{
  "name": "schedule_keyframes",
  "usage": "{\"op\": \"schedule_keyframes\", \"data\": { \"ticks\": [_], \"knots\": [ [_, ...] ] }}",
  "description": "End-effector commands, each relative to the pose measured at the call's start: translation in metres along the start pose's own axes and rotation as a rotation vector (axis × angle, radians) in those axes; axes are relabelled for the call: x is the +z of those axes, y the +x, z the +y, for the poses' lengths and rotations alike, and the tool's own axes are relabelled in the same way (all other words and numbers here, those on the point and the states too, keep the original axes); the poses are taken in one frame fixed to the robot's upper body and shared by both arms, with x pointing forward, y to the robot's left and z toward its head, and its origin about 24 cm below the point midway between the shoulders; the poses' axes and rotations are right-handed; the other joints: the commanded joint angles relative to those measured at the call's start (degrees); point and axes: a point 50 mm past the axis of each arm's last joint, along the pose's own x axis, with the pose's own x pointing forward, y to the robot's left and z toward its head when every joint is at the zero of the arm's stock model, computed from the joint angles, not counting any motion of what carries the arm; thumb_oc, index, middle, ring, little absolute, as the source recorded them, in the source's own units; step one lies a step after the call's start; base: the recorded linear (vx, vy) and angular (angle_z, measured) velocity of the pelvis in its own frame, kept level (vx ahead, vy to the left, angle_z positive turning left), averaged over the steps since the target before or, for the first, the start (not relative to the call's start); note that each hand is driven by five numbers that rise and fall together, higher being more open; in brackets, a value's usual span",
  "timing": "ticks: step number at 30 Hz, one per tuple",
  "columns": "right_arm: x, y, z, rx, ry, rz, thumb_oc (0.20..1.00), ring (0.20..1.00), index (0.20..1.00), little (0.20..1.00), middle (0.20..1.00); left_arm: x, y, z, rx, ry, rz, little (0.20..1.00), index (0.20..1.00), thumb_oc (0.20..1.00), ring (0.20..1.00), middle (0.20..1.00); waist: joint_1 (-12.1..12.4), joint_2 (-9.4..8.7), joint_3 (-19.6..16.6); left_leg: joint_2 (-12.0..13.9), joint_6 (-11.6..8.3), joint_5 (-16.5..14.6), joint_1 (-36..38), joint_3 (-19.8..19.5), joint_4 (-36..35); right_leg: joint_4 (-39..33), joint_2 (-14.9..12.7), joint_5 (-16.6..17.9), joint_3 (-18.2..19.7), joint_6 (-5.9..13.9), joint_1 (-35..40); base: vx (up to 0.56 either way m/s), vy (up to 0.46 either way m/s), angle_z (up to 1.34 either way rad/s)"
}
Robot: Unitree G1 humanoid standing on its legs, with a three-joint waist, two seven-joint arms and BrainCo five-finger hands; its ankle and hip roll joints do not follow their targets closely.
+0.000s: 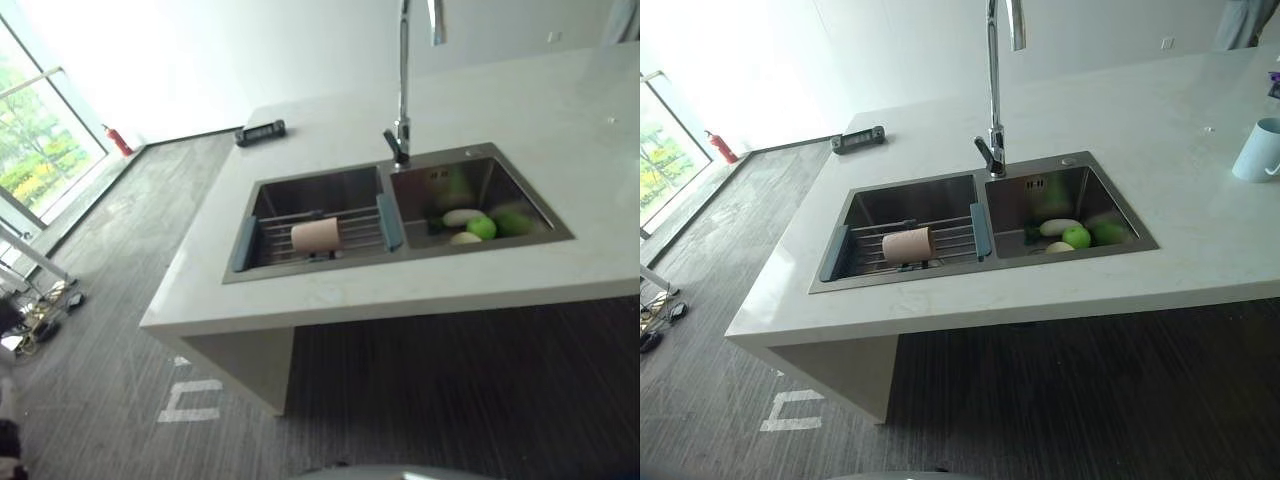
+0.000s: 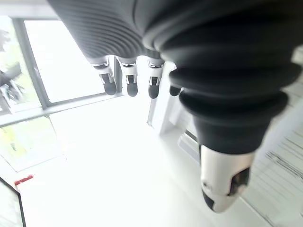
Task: Place the dishes in the dishwasher.
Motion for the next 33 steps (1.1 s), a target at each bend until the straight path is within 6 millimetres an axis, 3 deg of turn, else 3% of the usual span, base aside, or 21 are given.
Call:
{"op": "schedule_keyframes", "data": {
  "ticks": [1, 5, 6, 8, 13, 19, 25, 33],
  "knots": [
    [0.033, 0.014, 0.027, 0.080, 0.029, -0.089, 1.000, 1.000, 1.000, 1.000, 1.000, 0.041, 0.028, -0.005, -0.069, 0.086, -0.145, 1.000, 1.000, 1.000, 1.000, 1.000, -0.7, -2.90, 4.0, 2.4, -1.01, -8.4, 1.5, 1.0, 3.5, 4.9, -4.6, -5.6, 0.1, 4.05, -2.1, 0.00, -0.034, -0.10],
    [0.037, 0.014, 0.027, 0.098, 0.030, -0.100, 1.000, 1.000, 1.000, 1.000, 1.000, 0.062, 0.036, -0.020, -0.190, 0.114, -0.194, 1.000, 1.000, 1.000, 1.000, 1.000, -1.6, -2.84, 4.4, 2.2, -0.94, -8.6, 1.3, 1.5, 3.7, 4.4, -4.4, -5.1, 1.2, 4.47, -2.8, 0.02, -0.030, -0.13],
    [0.040, 0.013, 0.021, 0.086, 0.003, -0.089, 1.000, 1.000, 1.000, 1.000, 1.000, 0.072, 0.039, -0.055, -0.478, 0.279, -0.180, 1.000, 1.000, 1.000, 1.000, 1.000, -3.3, -2.93, 5.7, 2.4, -0.86, -9.0, 0.4, 2.6, 5.4, 4.5, -4.5, -4.3, 2.8, 4.94, -4.3, 0.02, -0.023, -0.22],
    [0.043, 0.011, 0.013, 0.067, 0.037, -0.082, 1.000, 1.000, 1.000, 1.000, 1.000, 0.080, 0.038, -0.076, -0.599, 0.344, -0.214, 1.000, 1.000, 1.000, 1.000, 1.000, -4.0, -3.01, 6.7, 2.4, -0.70, -9.3, -1.0, 2.8, 7.1, 4.9, -4.6, -3.7, 3.9, 5.06, -5.8, 0.00, -0.026, -0.28],
    [0.043, 0.009, 0.005, 0.074, 0.039, -0.062, 1.000, 1.000, 1.000, 1.000, 1.000, 0.086, 0.034, -0.097, -0.669, 0.326, -0.222, 1.000, 1.000, 1.000, 1.000, 1.000, -4.9, -3.27, 8.5, 2.1, -0.42, -9.9, -2.4, 3.2, 8.6, 5.1, -4.8, -3.1, 5.3, 5.28, -7.5, -0.02, -0.015, -0.16],
    [0.066, 0.012, 0.012, 0.133, 0.028, -0.119, 1.000, 1.000, 1.000, 1.000, 1.000, 0.085, 0.031, -0.127, -0.691, 0.375, -0.259, 1.000, 1.000, 1.000, 1.000, 1.000, -6.2, -4.61, 12.5, 2.0, -0.35, -9.6, -6.3, 3.3, 10.1, 5.2, -4.9, -1.5, 7.1, 5.43, -11.7, -0.13, -0.036, -0.10],
    [0.085, 0.014, 0.025, 0.200, 0.012, -0.157, 1.000, 1.000, 1.000, 1.000, 1.000, 0.103, 0.039, -0.143, -0.674, 0.422, -0.336, 1.000, 1.000, 1.000, 1.000, 1.000, -7.4, -5.57, 16.0, 2.2, -0.59, -9.0, -9.9, 2.9, 11.4, 5.9, -4.8, -0.4, 8.7, 5.54, -16.0, -0.08, -0.039, -0.12],
    [0.098, 0.015, 0.033, 0.236, 0.015, -0.203, 1.000, 1.000, 1.000, 1.000, 1.000, 0.117, 0.045, -0.148, -0.633, 0.405, -0.378, 1.000, 1.000, 1.000, 1.000, 1.000, -7.9, -5.96, 17.5, 2.0, -0.64, -9.6, -12.9, 2.0, 14.6, 7.5, -5.1, -0.2, 9.7, 5.24, -18.7, -0.02, -0.010, -0.04]
  ]
}}
